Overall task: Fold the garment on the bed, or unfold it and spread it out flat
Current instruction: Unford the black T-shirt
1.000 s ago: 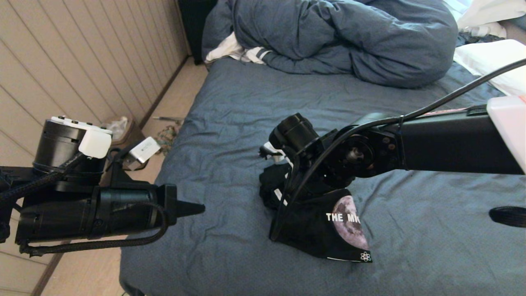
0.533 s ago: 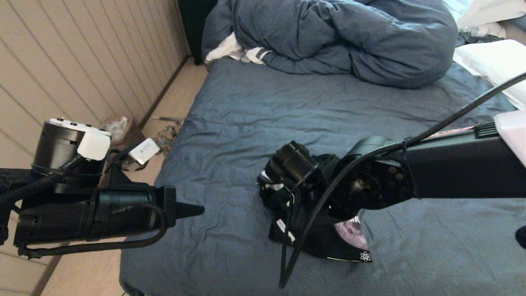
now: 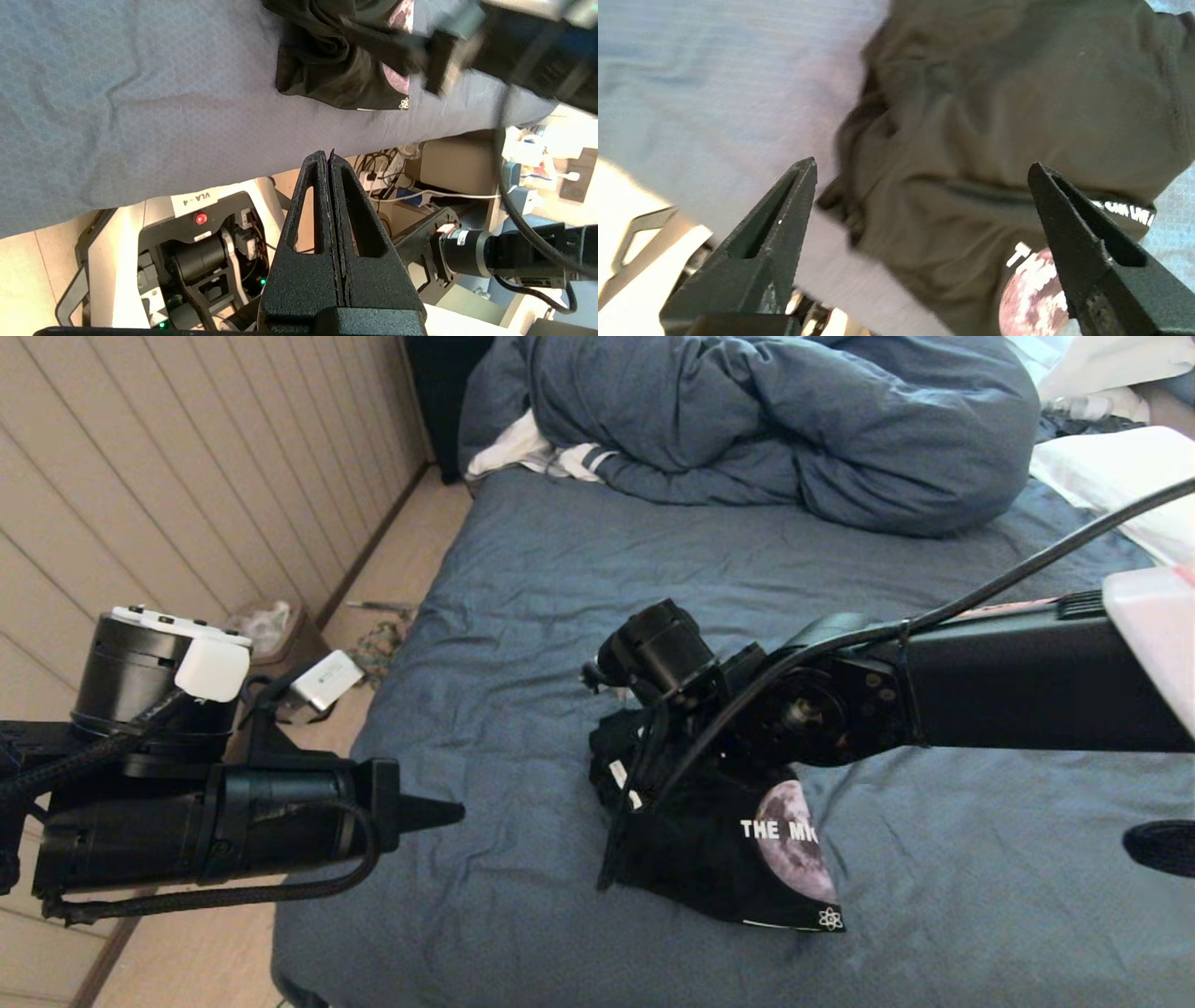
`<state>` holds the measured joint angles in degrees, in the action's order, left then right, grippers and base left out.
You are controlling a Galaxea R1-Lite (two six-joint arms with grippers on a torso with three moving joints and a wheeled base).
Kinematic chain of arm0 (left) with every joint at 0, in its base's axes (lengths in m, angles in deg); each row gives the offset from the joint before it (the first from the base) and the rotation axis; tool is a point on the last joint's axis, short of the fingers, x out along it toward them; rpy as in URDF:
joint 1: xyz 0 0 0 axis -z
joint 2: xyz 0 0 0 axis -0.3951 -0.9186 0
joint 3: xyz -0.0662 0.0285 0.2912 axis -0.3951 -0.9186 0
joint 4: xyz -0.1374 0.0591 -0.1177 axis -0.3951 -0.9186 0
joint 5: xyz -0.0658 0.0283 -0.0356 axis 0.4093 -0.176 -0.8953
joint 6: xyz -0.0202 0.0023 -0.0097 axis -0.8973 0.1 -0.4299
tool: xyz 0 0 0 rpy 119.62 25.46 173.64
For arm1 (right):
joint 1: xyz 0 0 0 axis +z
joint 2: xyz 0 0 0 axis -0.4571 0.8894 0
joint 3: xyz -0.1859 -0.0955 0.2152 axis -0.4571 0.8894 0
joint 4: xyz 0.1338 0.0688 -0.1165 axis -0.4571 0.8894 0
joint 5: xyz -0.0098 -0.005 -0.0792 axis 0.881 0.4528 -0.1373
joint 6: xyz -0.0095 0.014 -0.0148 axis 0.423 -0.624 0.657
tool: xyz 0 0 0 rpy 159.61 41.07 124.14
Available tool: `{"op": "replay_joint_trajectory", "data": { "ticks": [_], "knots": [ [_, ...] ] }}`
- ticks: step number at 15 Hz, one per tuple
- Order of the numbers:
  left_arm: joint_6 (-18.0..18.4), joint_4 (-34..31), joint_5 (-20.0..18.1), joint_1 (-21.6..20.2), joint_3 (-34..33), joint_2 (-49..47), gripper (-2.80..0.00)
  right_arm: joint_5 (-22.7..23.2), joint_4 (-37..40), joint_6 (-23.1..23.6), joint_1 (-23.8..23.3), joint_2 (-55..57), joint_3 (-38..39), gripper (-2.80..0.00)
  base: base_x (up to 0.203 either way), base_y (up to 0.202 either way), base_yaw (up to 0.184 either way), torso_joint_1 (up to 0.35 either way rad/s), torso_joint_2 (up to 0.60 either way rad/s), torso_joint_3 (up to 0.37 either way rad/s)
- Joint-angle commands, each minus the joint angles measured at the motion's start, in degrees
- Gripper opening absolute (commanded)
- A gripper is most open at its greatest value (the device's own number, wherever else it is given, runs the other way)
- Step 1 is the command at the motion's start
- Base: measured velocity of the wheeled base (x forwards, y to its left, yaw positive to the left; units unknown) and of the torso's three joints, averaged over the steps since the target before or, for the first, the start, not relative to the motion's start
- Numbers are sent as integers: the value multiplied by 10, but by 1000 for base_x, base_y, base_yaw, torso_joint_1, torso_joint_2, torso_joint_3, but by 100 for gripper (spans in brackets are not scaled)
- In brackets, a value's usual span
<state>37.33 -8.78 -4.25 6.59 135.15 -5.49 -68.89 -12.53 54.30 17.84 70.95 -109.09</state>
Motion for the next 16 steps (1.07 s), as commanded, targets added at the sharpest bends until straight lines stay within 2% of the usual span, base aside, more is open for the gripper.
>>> {"op": "replay_joint_trajectory", "data": {
  "ticks": [1, 9, 10, 16],
  "knots": [
    [-2, 1, -1, -1, 0, -2, -280, -4, -1, 2, -10, 27, -9, 0, 0, 0, 0, 0, 0, 0],
    [-2, 2, 0, -4, -1, -8, -280, -4, -22, -6, -22, 63, -48, 0, 0, 0, 0, 0, 0, 0],
    [-2, 2, 0, -4, -2, -7, -280, -4, -22, -6, -28, 63, -46, -280, 0, 0, 0, 0, 0, 0],
    [-2, 15, 1, -4, -8, -8, -280, -3, -22, -5, -32, 65, -46, -280, 0, 0, 0, 0, 0, 0]
  ]
}}
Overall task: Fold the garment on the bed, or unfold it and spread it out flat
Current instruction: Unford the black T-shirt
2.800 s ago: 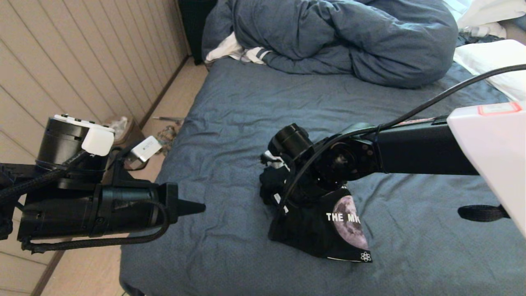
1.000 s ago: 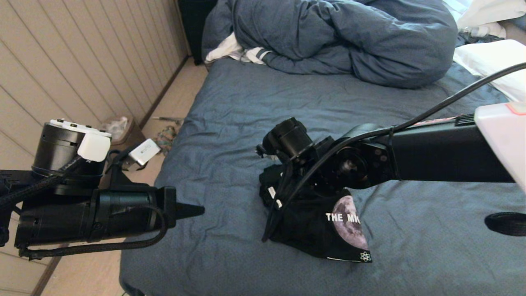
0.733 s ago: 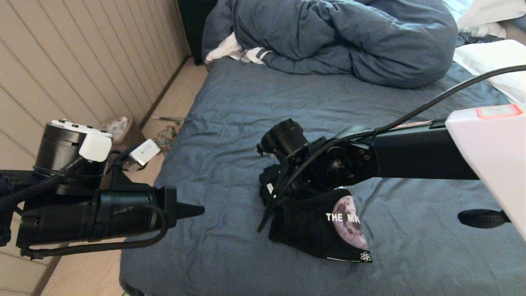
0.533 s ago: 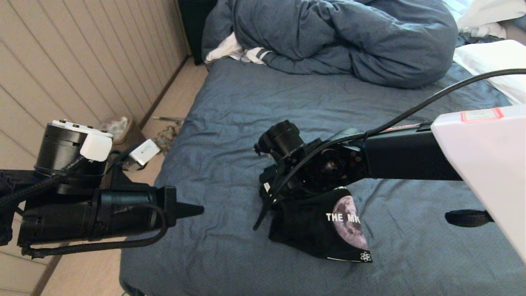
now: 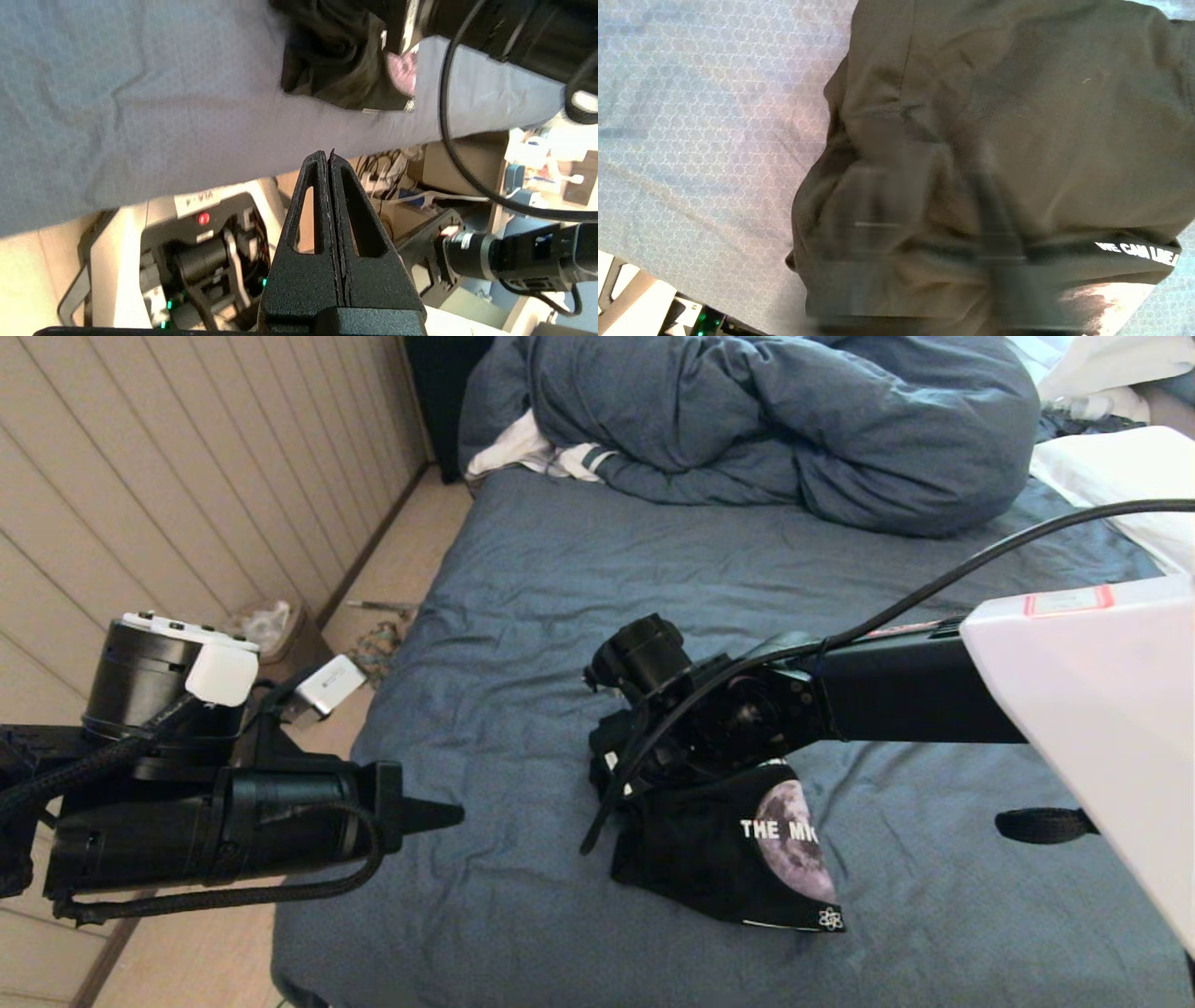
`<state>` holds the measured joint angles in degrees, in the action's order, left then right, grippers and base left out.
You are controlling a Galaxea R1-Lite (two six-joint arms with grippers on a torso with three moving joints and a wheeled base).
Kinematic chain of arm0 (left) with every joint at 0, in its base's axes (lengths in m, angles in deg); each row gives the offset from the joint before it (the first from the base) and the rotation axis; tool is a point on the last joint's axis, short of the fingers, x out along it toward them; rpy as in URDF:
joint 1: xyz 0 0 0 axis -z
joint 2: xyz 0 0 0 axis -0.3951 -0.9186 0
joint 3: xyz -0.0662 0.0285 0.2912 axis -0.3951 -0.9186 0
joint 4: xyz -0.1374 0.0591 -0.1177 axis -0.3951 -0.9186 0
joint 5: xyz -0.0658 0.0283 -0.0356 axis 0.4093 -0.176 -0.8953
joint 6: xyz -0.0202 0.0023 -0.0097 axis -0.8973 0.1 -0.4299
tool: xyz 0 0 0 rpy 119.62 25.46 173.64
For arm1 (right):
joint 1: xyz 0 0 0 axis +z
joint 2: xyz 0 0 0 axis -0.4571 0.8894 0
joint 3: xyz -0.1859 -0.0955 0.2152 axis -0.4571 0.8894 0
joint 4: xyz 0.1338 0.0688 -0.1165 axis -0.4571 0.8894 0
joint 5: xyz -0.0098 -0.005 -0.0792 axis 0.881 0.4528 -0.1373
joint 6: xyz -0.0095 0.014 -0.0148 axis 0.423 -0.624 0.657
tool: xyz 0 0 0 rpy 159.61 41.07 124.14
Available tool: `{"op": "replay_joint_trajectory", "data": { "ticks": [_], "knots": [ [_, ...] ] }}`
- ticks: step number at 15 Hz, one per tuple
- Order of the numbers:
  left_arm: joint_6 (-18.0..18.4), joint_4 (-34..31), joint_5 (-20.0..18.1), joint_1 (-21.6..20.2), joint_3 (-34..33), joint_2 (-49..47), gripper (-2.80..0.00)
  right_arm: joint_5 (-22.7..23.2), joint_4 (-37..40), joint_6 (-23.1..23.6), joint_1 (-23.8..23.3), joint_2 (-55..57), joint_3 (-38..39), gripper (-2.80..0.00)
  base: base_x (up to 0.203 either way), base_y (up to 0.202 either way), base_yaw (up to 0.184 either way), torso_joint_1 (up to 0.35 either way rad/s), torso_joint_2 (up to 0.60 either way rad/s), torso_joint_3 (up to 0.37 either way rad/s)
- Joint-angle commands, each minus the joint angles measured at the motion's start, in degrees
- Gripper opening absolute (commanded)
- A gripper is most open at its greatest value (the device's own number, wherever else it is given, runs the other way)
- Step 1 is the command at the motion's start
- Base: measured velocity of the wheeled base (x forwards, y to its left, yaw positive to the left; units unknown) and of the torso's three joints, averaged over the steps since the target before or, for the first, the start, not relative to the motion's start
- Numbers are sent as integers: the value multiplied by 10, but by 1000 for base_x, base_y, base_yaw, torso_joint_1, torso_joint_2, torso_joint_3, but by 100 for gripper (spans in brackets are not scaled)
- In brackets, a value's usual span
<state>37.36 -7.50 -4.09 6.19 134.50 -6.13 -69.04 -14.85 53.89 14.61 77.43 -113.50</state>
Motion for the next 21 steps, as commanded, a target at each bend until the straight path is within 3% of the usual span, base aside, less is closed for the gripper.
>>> {"op": "replay_joint_trajectory", "data": {
  "ticks": [1, 7, 10, 17, 21],
  "knots": [
    [-2, 13, -1, 0, -8, -2, -280, -2, 0, 0, 0, -2, -4, -280, 0, 0, 0, 0, 0, 0],
    [-1, 33, -3, 0, -20, 2, -280, -4, 3, 7, -12, -53, -14, -280, 0, 0, 0, 0, 0, 0],
    [-1, 33, -3, 0, -21, 3, -280, -4, 6, 13, -49, -113, 12, -280, 0, 0, 0, 0, 0, 0],
    [-2, 33, -4, 0, -20, 5, -280, 4, 2, 50, -231, -256, 126, -280, 0, 0, 0, 0, 0, 0],
    [-2, 33, -4, 0, -20, 5, -280, 53, 1, 68, -355, -289, 149, -280, 0, 0, 0, 0, 0, 0]
  ]
}}
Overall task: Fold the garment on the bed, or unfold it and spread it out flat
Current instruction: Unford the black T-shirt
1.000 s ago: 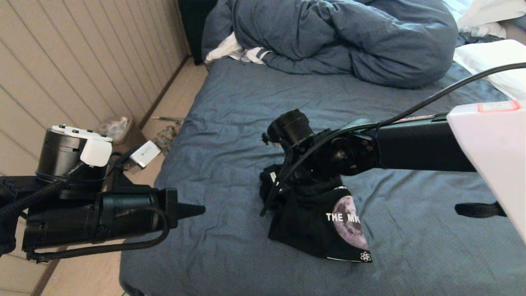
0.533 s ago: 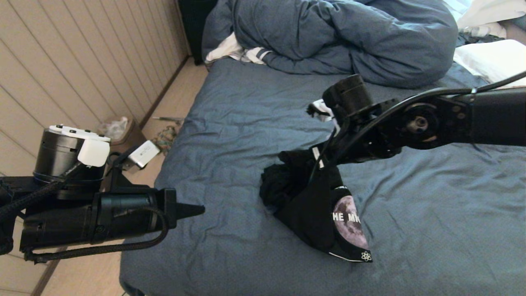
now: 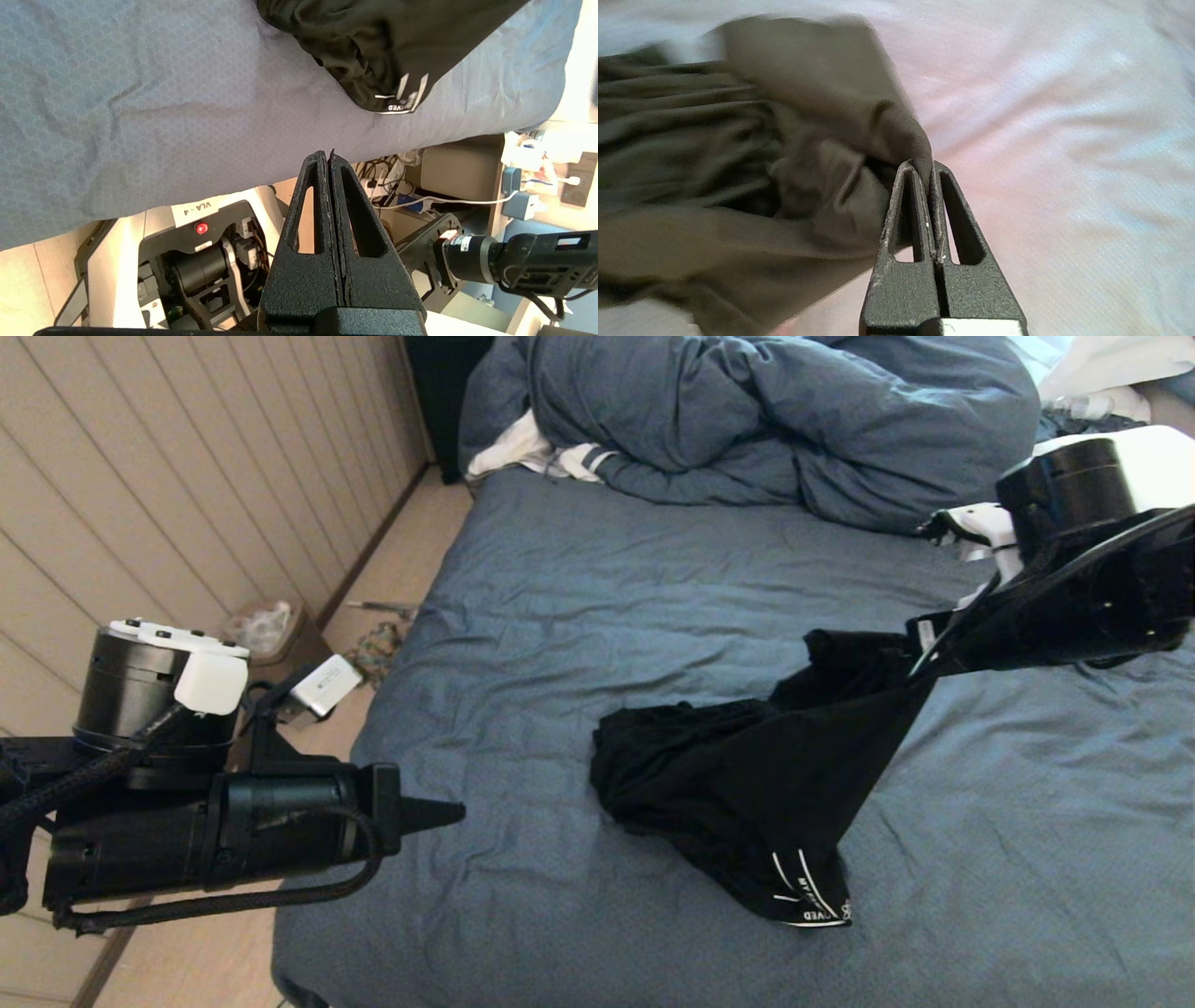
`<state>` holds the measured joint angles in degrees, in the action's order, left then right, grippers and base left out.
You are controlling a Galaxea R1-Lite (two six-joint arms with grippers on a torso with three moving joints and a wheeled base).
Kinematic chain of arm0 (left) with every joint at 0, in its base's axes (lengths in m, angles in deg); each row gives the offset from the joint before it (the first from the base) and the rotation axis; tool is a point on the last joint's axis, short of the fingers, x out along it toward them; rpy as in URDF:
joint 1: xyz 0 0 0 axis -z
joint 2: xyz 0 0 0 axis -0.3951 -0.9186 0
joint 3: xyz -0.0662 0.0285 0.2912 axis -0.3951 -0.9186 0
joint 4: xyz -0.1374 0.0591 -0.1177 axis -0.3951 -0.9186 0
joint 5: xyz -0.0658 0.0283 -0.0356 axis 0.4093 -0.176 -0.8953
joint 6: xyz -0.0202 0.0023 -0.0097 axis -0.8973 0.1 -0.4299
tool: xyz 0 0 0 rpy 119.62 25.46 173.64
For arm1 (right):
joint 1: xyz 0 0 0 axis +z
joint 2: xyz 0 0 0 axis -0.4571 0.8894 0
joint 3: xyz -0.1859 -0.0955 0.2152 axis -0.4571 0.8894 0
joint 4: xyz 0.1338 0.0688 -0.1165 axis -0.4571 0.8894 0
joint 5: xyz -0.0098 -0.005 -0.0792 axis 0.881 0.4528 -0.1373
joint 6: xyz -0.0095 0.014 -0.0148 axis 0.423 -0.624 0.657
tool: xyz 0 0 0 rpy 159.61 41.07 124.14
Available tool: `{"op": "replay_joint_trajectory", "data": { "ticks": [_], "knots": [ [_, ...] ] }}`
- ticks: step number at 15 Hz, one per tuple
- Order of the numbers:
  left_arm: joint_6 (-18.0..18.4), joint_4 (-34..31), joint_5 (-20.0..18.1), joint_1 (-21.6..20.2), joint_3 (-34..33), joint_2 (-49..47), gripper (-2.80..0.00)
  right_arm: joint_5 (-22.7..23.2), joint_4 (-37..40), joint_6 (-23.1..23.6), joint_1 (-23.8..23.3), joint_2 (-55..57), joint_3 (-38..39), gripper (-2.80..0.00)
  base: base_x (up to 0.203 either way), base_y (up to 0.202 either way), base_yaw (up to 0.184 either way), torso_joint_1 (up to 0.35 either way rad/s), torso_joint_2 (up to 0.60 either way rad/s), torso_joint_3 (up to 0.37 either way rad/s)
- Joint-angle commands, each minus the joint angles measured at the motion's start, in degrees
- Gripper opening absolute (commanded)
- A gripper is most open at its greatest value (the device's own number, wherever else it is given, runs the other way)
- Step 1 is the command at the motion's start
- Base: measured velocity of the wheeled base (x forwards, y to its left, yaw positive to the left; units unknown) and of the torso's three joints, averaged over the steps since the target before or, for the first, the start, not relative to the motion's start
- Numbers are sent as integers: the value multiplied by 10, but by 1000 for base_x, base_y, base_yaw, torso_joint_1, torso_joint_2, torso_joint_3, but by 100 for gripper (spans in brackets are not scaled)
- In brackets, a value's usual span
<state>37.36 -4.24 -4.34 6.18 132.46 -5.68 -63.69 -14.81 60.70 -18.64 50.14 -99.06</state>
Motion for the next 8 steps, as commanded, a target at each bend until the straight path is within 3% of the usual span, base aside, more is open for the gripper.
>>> {"op": "replay_joint_trajectory", "data": {
  "ticks": [1, 8],
  "knots": [
    [-2, 1, -1, 0, 0, 0, -280, 11, 1, 4, -53, -19, 7, -280, 0, 0, 0, 0, 0, 0],
    [-2, 1, -1, 0, -2, -1, -280, 119, -3, 33, -270, 31, 12, -280, 0, 0, 0, 0, 0, 0]
  ]
}}
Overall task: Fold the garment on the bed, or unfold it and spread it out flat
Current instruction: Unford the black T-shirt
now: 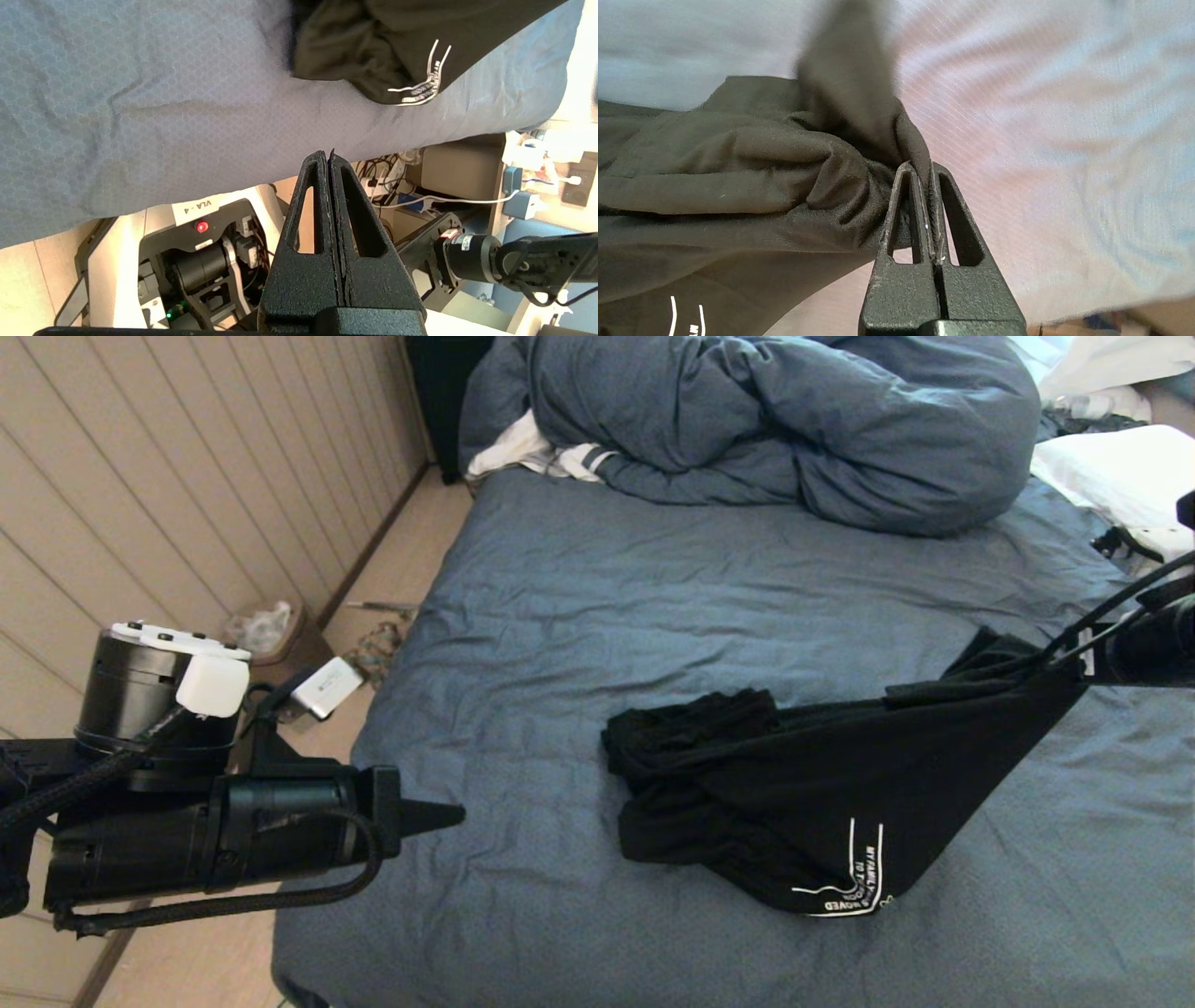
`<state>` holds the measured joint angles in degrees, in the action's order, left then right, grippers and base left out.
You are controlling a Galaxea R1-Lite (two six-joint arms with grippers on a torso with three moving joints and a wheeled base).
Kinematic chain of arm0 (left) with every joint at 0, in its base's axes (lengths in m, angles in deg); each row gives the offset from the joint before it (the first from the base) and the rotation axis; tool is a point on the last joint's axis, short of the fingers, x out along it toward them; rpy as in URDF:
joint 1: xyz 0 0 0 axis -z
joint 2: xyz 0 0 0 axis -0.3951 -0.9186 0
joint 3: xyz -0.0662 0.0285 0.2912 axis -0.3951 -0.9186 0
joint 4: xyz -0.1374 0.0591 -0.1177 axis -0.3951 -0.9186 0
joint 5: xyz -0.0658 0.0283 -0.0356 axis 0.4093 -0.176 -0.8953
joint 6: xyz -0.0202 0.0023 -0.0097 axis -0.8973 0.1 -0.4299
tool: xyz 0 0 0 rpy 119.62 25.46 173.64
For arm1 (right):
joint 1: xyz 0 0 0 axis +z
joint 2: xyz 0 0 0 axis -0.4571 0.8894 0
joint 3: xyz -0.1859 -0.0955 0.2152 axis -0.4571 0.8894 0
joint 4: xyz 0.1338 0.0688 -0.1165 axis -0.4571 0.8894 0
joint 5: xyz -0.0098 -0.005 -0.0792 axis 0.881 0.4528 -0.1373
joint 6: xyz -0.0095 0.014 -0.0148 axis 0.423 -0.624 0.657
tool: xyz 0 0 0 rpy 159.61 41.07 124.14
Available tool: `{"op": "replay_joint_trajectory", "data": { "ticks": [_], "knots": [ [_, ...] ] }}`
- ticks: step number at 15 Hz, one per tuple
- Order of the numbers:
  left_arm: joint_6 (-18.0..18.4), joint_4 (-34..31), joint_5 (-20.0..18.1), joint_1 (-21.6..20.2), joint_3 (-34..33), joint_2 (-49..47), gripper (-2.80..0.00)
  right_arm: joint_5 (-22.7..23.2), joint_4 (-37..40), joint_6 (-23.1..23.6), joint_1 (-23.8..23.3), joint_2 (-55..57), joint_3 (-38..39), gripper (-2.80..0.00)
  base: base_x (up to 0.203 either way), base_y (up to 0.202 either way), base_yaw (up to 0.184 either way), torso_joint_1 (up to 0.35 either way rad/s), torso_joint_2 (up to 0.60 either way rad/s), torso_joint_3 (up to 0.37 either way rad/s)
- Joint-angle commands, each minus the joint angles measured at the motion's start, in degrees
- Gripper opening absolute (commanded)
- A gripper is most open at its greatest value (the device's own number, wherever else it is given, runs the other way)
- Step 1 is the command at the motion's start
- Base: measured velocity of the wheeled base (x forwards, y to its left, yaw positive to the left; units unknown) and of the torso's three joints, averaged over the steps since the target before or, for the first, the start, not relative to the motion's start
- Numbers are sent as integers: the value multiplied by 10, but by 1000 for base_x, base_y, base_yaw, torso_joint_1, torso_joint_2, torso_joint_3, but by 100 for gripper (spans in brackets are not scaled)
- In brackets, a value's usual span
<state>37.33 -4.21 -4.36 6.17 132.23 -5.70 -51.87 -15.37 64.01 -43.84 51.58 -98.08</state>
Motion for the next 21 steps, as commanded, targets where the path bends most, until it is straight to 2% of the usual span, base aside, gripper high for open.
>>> {"op": "replay_joint_trajectory", "data": {
  "ticks": [1, 5, 8, 9, 11, 16, 20, 21],
  "knots": [
    [-2, 1, -1, 0, 0, -3, -280, 13, -5, 3, -40, 27, 14, -280, 0, 0, 0, 0, 0, 0],
    [0, 1, -1, 0, 0, -8, -280, 28, -82, 27, -87, 46, 102, -280, 0, 0, 0, 0, 0, 0],
    [-1, 1, -1, 1, 0, -11, -280, 34, -154, 38, -93, 58, 168, -280, 0, 0, 0, 0, 0, 0],
    [-1, 1, -1, 0, 0, -11, -280, 34, -168, 41, -92, 59, 180, 0, 0, 0, 0, 0, 0, 0],
    [-1, 1, -1, 1, -1, -11, -280, 46, -169, 51, -94, 56, 183, 0, 0, 0, 0, 0, 0, 0],
    [0, 1, 0, 0, 3, -11, -280, 82, -165, 43, -88, -9, 190, 0, 0, 0, 0, 0, 0, 0],
    [3, -5, 8, 0, 21, -14, -280, 88, -158, -6, 22, -33, 195, 0, 0, 0, 0, 0, 0, 0],
    [3, -7, 9, 1, 28, -15, -280, 88, -157, -21, 48, -32, 194, -280, 0, 0, 0, 0, 0, 0]
  ]
}}
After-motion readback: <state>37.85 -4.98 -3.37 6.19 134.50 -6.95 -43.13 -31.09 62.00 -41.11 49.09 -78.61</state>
